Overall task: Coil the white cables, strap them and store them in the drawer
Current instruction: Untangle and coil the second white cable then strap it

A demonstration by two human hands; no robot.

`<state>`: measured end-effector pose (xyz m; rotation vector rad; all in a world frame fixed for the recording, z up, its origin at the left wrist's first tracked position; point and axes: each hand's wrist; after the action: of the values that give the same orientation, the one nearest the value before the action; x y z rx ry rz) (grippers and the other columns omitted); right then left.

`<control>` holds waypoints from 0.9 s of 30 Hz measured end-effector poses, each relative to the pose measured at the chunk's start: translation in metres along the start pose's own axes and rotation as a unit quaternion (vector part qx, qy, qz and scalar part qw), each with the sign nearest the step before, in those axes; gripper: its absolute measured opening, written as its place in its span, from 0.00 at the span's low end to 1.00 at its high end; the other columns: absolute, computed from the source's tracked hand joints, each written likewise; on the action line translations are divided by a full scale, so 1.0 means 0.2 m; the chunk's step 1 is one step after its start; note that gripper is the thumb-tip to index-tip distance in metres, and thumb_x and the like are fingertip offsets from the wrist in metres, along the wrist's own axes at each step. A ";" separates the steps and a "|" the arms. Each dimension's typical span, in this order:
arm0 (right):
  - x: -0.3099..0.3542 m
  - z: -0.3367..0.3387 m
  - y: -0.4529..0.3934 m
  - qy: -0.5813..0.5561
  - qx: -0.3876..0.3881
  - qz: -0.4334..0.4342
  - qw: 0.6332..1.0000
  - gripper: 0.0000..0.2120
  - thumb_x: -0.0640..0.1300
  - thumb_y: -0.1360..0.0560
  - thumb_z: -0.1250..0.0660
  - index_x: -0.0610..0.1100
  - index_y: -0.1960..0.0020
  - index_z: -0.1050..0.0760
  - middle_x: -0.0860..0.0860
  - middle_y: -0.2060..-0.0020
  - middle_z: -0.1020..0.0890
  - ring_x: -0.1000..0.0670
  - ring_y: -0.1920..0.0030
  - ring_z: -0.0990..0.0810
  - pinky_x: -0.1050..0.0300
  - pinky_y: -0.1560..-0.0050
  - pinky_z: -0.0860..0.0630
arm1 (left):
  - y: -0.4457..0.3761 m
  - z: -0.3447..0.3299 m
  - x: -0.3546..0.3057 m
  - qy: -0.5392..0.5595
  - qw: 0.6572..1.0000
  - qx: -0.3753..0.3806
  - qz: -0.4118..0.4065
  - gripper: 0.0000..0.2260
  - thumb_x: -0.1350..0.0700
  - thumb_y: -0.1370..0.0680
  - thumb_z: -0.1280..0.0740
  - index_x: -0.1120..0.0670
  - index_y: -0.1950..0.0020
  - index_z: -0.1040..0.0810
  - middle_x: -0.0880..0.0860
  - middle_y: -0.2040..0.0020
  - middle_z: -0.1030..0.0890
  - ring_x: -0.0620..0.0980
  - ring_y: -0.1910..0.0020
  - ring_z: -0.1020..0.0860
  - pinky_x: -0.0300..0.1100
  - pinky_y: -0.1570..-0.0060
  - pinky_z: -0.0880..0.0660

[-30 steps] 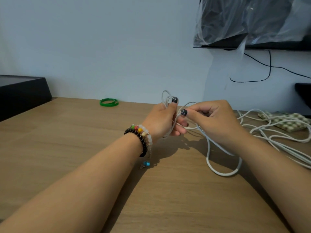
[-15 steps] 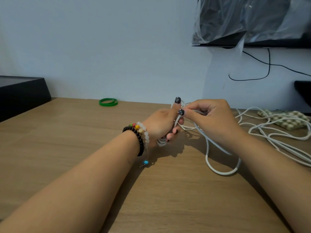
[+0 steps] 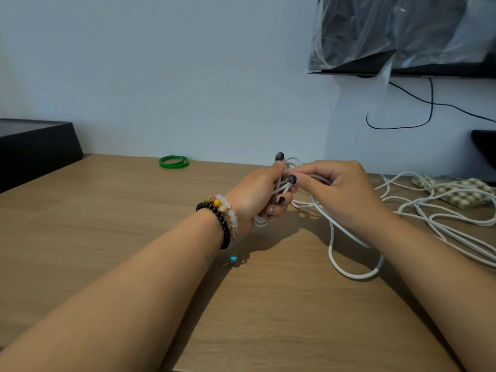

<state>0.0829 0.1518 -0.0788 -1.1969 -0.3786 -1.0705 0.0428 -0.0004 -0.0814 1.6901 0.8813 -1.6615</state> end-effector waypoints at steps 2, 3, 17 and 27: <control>0.00 0.00 0.00 0.006 0.000 -0.002 1.000 0.08 0.42 0.25 0.29 0.51 0.48 0.18 0.55 0.68 0.18 0.54 0.66 0.20 0.60 0.62 0.22 | 0.00 0.00 -0.01 0.007 1.000 -0.002 -0.001 0.22 0.44 0.16 0.53 0.56 0.60 0.30 0.49 0.73 0.34 0.45 0.79 0.40 0.35 0.78 0.41; 0.00 0.00 0.00 0.010 -0.001 -0.003 1.000 0.11 0.42 0.25 0.30 0.52 0.44 0.21 0.55 0.72 0.22 0.55 0.70 0.25 0.64 0.65 0.26 | 0.00 0.00 -0.01 0.009 1.000 0.000 -0.001 0.22 0.45 0.15 0.53 0.56 0.60 0.30 0.49 0.73 0.34 0.44 0.79 0.39 0.35 0.79 0.40; -0.02 0.02 -0.02 -0.007 -0.030 -0.017 0.999 0.07 0.40 0.32 0.23 0.44 0.60 0.21 0.51 0.72 0.19 0.57 0.72 0.25 0.68 0.70 0.30 | 0.01 -0.02 0.00 -0.027 0.999 0.023 0.034 0.20 0.48 0.16 0.51 0.57 0.60 0.29 0.49 0.72 0.34 0.45 0.76 0.38 0.38 0.74 0.40; -0.01 0.02 -0.02 -0.025 -0.035 -0.008 0.999 0.07 0.46 0.27 0.28 0.50 0.50 0.17 0.46 0.72 0.23 0.55 0.71 0.31 0.65 0.70 0.34 | 0.00 -0.01 -0.01 0.006 0.999 -0.016 -0.033 0.18 0.52 0.16 0.51 0.55 0.63 0.33 0.45 0.77 0.36 0.42 0.80 0.43 0.34 0.80 0.43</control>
<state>0.0795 0.1560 -0.0776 -1.2856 -0.3927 -1.0773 0.0445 0.0010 -0.0786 1.6680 0.9757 -1.6726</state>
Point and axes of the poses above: each hand's wrist, its own y-axis away from the middle knuckle, its own z-axis out of the back of the hand, x = y × z
